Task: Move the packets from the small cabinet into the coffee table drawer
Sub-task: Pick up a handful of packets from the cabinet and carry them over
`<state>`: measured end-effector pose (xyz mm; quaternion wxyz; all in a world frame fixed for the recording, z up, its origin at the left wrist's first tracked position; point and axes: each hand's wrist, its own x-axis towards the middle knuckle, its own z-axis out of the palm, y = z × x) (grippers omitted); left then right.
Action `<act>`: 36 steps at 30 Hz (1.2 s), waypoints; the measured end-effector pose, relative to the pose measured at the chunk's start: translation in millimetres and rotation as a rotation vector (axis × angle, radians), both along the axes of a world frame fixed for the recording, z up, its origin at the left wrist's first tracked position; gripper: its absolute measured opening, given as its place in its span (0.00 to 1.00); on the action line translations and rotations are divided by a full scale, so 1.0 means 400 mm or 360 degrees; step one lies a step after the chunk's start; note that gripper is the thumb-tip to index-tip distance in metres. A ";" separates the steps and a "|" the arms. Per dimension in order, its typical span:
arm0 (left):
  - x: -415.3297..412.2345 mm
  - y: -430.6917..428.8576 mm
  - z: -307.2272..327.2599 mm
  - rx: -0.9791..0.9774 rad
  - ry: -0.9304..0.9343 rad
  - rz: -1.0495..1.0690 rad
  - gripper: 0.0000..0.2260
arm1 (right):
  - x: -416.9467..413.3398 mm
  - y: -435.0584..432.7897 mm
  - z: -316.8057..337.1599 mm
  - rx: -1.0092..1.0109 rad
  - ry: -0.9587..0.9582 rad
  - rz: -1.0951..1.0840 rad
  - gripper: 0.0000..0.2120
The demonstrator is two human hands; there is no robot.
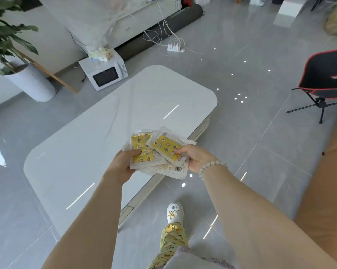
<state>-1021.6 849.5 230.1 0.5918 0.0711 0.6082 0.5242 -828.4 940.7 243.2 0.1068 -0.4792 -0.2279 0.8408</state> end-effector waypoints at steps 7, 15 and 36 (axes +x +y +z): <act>-0.116 0.188 -0.024 -0.0007 -0.0072 0.0056 0.15 | -0.132 0.214 -0.017 -0.0016 -0.0075 0.0054 0.06; -0.202 0.314 -0.077 -0.0034 -0.0156 0.0206 0.14 | -0.260 0.376 -0.106 -0.0029 -0.0130 0.0111 0.08; -0.172 0.324 -0.577 -0.0459 -0.0488 0.1034 0.17 | -0.387 0.543 -0.633 -0.0453 -0.0413 0.1028 0.08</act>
